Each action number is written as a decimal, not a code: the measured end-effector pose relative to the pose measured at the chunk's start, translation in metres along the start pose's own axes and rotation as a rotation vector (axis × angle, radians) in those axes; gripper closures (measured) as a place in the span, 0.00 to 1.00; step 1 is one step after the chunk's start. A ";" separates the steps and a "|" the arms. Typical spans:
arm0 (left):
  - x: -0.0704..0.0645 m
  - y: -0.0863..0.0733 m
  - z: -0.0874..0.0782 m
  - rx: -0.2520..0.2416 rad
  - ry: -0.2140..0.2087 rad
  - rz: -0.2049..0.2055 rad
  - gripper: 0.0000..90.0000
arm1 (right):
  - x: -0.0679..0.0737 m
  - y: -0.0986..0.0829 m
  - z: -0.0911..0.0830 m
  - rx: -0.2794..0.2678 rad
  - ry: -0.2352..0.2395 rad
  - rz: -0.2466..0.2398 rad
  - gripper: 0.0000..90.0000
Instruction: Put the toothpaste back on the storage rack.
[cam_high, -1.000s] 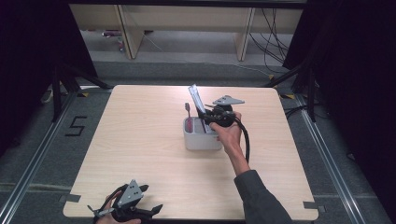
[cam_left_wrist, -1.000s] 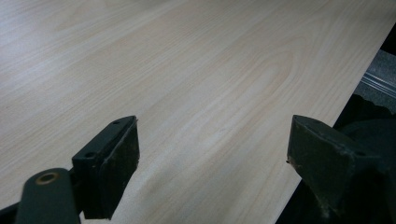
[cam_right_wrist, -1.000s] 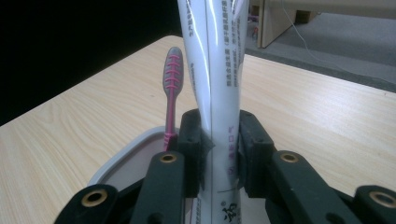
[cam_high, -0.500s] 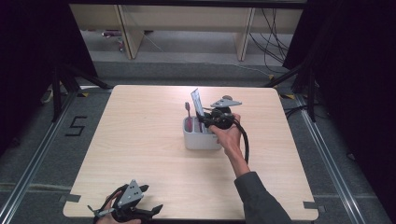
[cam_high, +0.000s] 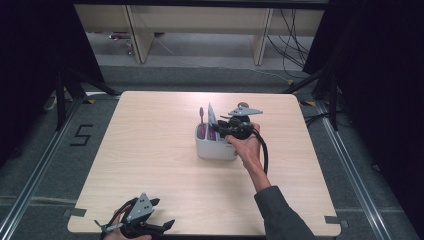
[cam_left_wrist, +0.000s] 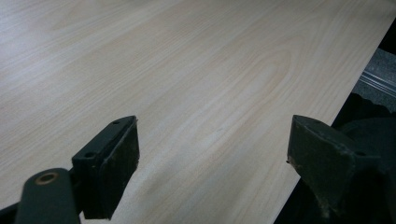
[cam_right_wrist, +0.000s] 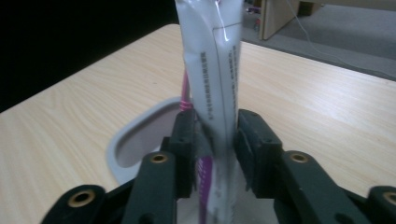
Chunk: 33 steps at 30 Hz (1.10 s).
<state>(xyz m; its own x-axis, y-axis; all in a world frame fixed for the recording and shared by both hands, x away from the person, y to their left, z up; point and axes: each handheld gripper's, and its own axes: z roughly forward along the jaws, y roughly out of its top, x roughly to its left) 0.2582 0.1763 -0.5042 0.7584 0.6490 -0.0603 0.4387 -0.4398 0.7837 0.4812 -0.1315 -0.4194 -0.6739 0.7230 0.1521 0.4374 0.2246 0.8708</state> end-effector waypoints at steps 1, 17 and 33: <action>0.000 0.000 0.000 -0.005 0.004 0.003 0.18 | 0.001 0.001 -0.001 0.000 0.001 -0.003 0.71; 0.000 0.000 0.000 -0.011 0.011 -0.007 0.18 | 0.004 0.003 -0.019 -0.004 -0.015 -0.016 0.55; 0.000 0.000 0.000 -0.007 0.014 -0.002 0.18 | -0.001 -0.003 -0.045 -0.026 -0.007 0.029 0.46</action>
<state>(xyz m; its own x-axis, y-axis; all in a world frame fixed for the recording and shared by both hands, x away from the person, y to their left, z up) 0.2580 0.1764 -0.5041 0.7507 0.6584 -0.0537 0.4369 -0.4338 0.7880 0.4540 -0.1627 -0.4015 -0.6570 0.7336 0.1737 0.4406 0.1866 0.8781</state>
